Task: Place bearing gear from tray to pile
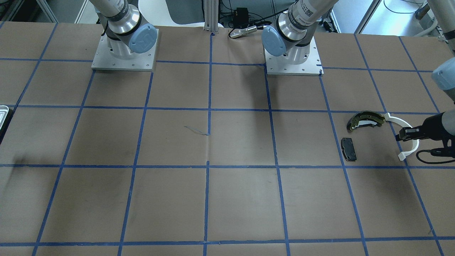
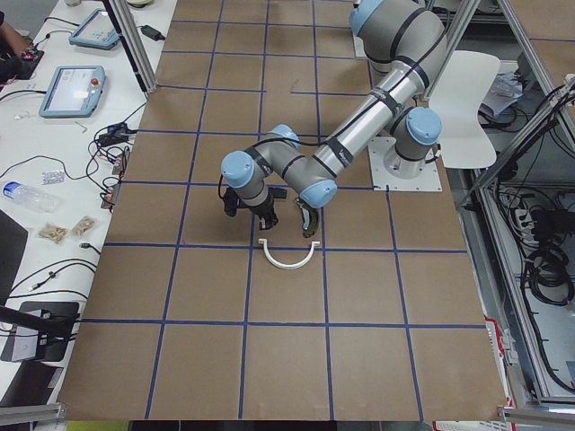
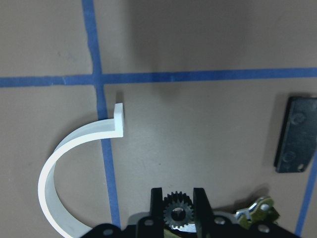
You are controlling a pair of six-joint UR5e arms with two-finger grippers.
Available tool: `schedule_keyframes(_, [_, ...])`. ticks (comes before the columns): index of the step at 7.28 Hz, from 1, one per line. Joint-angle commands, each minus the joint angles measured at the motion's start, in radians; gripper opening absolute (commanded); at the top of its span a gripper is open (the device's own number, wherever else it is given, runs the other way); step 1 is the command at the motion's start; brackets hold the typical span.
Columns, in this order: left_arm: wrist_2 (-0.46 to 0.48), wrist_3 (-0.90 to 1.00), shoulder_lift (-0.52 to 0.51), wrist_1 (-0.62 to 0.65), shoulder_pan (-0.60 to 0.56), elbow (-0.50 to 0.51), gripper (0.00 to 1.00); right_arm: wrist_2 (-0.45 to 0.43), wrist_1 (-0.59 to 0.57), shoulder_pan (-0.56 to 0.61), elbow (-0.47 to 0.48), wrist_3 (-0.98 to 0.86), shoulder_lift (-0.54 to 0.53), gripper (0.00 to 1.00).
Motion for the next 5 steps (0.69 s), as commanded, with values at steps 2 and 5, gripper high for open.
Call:
schedule_keyframes(2, [-0.001, -0.014, -0.052, 0.065, 0.007, -0.033, 0.00, -0.009, -0.001, 0.485, -0.003, 0.581, -0.030, 0.12])
schedule_keyframes(5, [-0.003, -0.019, -0.066, 0.074, 0.000, -0.066, 0.01, 0.006, -0.022, 0.935, -0.007, 1.157, 0.025, 0.11])
